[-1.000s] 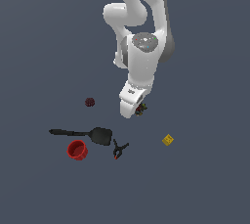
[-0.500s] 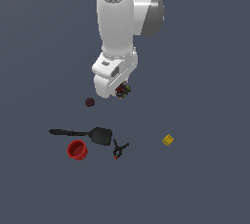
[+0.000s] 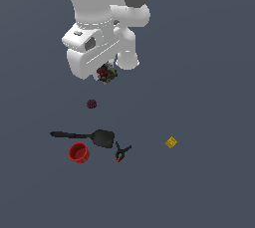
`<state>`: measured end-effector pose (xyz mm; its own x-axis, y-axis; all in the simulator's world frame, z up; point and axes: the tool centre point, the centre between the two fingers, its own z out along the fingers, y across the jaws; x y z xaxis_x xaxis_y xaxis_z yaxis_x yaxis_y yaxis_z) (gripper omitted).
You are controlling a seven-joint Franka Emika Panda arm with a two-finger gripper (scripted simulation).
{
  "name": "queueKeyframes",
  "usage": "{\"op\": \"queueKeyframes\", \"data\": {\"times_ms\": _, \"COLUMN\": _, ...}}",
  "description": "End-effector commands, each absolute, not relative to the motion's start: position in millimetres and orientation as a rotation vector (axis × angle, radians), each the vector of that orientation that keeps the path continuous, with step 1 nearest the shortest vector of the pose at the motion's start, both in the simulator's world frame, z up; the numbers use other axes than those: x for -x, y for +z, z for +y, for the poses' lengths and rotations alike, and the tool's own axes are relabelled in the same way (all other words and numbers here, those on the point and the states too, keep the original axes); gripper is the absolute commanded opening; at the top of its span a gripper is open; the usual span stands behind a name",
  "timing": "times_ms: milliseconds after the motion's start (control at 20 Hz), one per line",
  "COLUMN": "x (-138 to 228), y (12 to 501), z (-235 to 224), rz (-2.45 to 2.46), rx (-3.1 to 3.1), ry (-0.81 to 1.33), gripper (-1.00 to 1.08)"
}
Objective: Pick up a designated object from a clutter of objects.
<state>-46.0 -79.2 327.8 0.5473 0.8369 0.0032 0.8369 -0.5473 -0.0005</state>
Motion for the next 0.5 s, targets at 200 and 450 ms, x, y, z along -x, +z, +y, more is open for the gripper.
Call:
{"op": "queueKeyframes", "data": {"times_ms": 200, "x": 48.7, "y": 354.1, "z": -99.6, "rz": -1.495, "rx": 2.762, "ry": -0.001, "gripper": -1.0}}
{"op": "queueKeyframes", "data": {"times_ms": 450, "x": 48.1, "y": 359.2, "z": -103.9, "rz": -1.495, "rx": 2.763, "ry": 0.0, "gripper": -1.0}}
